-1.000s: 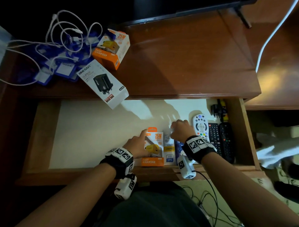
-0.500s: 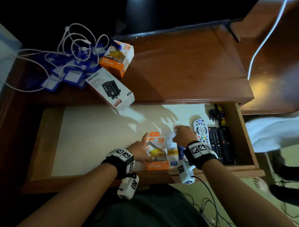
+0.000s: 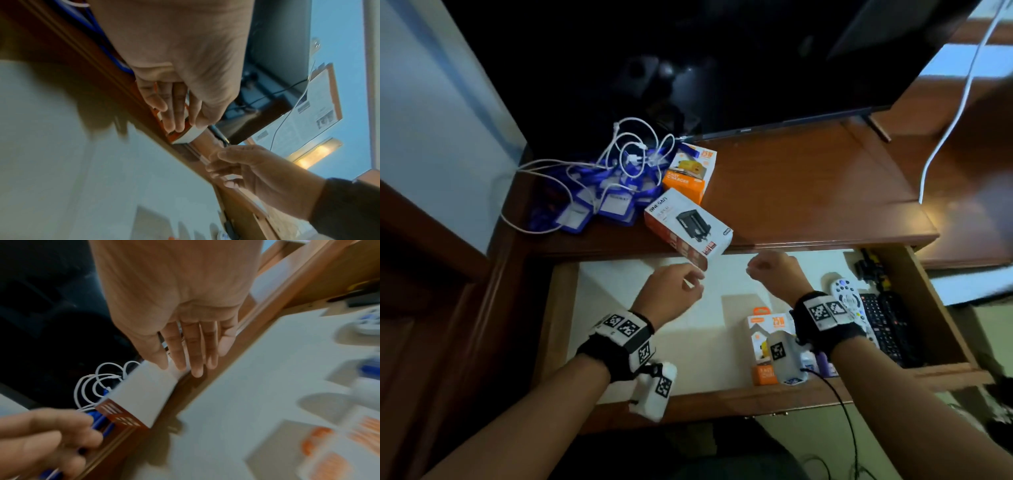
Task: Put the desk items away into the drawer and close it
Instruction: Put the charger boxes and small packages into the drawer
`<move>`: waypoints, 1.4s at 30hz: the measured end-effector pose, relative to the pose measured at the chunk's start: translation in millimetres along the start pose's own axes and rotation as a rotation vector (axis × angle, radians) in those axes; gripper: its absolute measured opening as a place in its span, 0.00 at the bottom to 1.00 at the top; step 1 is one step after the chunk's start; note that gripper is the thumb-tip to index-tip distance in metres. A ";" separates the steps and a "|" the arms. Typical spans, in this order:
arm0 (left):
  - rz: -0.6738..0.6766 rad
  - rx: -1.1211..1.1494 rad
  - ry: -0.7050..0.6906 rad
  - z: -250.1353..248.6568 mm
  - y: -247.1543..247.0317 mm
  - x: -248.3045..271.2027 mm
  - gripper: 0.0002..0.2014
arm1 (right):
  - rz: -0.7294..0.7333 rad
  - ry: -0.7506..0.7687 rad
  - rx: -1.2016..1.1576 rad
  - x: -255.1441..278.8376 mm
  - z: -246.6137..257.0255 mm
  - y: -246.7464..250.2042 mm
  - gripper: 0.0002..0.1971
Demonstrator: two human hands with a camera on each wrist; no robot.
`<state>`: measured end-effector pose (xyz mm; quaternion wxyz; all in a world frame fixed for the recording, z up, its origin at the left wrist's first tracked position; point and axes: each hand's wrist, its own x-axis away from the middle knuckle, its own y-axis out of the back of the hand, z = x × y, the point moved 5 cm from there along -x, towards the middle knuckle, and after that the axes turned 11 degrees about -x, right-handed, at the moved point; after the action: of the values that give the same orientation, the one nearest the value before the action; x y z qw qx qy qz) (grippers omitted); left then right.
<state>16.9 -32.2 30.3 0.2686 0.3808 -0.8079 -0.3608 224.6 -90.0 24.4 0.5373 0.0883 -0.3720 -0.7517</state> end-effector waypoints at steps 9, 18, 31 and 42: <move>-0.136 -0.303 0.034 -14.0 39.9 -49.0 0.25 | 0.069 0.227 0.146 -59.7 96.6 17.4 0.10; -0.041 -0.454 0.231 10.1 31.4 -72.8 0.31 | 0.201 0.313 0.033 -131.7 126.3 1.4 0.13; -0.012 -0.274 0.268 36.1 52.9 -93.0 0.28 | 0.387 0.376 0.408 -158.3 88.4 -2.8 0.26; -0.057 -0.241 0.349 38.7 56.7 -105.1 0.26 | -0.123 0.196 0.273 -163.4 66.7 48.4 0.23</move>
<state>25.0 93.0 35.1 0.4379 0.4254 -0.6888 -0.3908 291.4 76.6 59.6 0.5068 0.2557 -0.4103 -0.7137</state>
